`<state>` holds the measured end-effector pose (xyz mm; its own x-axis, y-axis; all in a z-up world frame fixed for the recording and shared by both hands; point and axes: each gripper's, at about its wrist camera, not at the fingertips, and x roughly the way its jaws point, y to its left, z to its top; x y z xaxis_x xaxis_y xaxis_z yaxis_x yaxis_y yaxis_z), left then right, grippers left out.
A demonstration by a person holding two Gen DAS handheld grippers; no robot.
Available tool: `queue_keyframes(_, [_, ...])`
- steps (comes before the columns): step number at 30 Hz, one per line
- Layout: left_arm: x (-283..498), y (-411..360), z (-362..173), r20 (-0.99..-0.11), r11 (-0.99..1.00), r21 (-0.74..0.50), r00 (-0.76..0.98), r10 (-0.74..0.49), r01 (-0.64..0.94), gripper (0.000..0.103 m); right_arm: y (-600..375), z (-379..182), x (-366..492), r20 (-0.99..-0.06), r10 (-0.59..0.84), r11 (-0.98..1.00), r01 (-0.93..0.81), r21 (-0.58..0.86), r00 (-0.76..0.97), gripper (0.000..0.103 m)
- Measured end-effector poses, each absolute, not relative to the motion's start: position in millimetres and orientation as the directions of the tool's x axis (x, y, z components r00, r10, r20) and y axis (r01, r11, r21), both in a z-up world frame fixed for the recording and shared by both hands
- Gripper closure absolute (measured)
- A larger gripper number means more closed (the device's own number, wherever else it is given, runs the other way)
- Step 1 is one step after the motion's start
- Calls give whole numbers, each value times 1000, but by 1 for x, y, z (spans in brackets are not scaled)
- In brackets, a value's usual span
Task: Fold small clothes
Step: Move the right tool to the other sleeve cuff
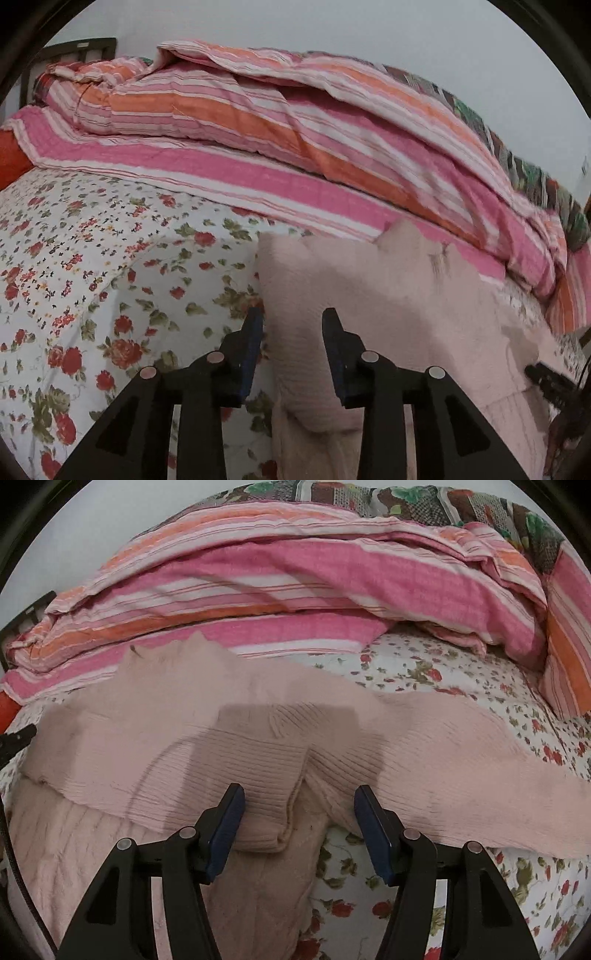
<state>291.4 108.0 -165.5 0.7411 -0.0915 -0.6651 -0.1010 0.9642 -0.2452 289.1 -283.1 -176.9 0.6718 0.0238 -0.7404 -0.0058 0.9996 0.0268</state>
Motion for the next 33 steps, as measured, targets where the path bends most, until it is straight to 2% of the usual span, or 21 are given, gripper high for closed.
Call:
queue_keyframes(1, [292, 105, -167, -672, 967, -233, 736, -87, -99, 71, -282, -177, 288, -740, 14, 1000, -2, 16, 673, 42])
queue_keyframes(3, [296, 98, -178, -719, 979, -170, 694, -42, -117, 62, -282, -176, 286, -734, 7, 1000, -3, 7, 679, 42])
queue_keyframes(8, [297, 96, -182, -727, 981, -163, 685, -46, -107, 53, -295, -164, 272, -715, 28, 998, 25, 63, 699, 42])
queue_keyframes(11, [299, 97, -183, -729, 980, -174, 682, -63, -95, 46, -308, -148, 260, -686, 14, 997, 44, 66, 727, 35])
queue_keyframes(12, [300, 96, -183, -728, 980, -178, 682, -70, -89, 44, -311, -144, 257, -681, 0, 997, 52, 56, 732, 29])
queue_keyframes(16, [302, 92, -181, -729, 984, -161, 681, -66, -77, 36, -352, -117, 241, -651, -77, 992, 123, 25, 756, 24])
queue_keyframes(23, [303, 91, -181, -730, 984, -162, 680, -72, -69, 32, -483, -131, 189, -666, -184, 949, 306, 70, 723, 21])
queue_keyframes(27, [305, 91, -181, -731, 986, -155, 679, -70, -65, 31, -547, -163, 157, -714, -76, 889, 371, 267, 696, 21])
queue_keyframes(30, [305, 91, -181, -731, 986, -155, 679, -71, -64, 30, -565, -175, 149, -693, -54, 861, 385, 332, 719, 21])
queue_keyframes(33, [305, 90, -181, -732, 986, -154, 678, -69, -66, 29, -569, -175, 154, -672, -66, 861, 382, 335, 737, 21])
